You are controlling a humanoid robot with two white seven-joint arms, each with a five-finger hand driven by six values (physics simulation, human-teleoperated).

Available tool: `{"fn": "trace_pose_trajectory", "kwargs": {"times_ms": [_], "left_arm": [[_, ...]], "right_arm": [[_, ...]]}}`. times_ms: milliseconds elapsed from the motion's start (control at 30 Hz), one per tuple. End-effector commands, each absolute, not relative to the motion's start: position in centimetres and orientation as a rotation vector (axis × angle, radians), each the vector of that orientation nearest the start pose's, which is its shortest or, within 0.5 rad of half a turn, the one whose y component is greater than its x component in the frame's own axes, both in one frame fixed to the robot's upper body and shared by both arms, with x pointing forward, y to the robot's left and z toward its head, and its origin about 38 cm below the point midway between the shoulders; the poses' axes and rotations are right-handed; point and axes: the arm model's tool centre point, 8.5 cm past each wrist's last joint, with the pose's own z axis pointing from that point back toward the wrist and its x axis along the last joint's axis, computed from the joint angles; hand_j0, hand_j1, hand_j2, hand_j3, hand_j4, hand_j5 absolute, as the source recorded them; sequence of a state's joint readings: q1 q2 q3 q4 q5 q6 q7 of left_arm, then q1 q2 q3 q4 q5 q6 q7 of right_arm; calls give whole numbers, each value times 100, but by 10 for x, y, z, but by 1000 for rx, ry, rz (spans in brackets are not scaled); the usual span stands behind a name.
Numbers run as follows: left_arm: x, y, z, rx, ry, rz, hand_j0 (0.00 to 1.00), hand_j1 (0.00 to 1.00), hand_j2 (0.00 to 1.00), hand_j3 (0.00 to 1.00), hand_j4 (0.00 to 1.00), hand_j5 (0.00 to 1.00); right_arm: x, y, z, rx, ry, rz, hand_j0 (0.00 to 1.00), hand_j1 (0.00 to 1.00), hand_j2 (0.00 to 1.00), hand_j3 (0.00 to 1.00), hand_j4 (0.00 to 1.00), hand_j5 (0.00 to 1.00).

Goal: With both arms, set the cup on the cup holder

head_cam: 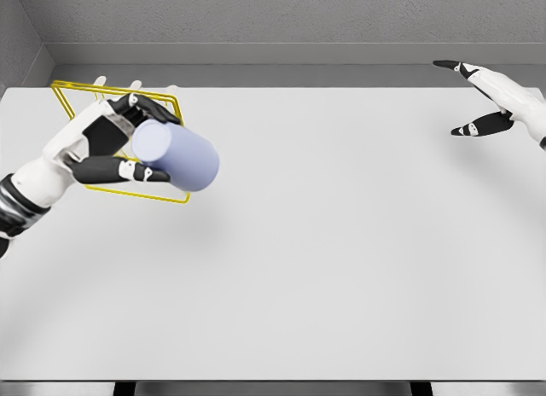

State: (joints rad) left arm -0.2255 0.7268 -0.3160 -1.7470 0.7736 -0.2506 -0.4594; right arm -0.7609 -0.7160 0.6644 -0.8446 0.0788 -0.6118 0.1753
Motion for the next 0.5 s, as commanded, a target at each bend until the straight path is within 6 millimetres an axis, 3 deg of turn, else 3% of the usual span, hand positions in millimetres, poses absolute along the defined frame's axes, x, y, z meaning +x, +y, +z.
{"fn": "trace_pose_trajectory", "kwargs": {"times_ms": [0,467], "left_arm": [[374,291,231,-590,-1839,-744,38,38,38,38,38,38],[382,304,245,-548,-1858,-742,38,38,38,38,38,38]], "right_arm": [[499,-407,192,-480,-1607,1260,100,100,100,100,100,100],[500,-404,191,-472,-1612,1259,100,100,100,100,100,100]]}}
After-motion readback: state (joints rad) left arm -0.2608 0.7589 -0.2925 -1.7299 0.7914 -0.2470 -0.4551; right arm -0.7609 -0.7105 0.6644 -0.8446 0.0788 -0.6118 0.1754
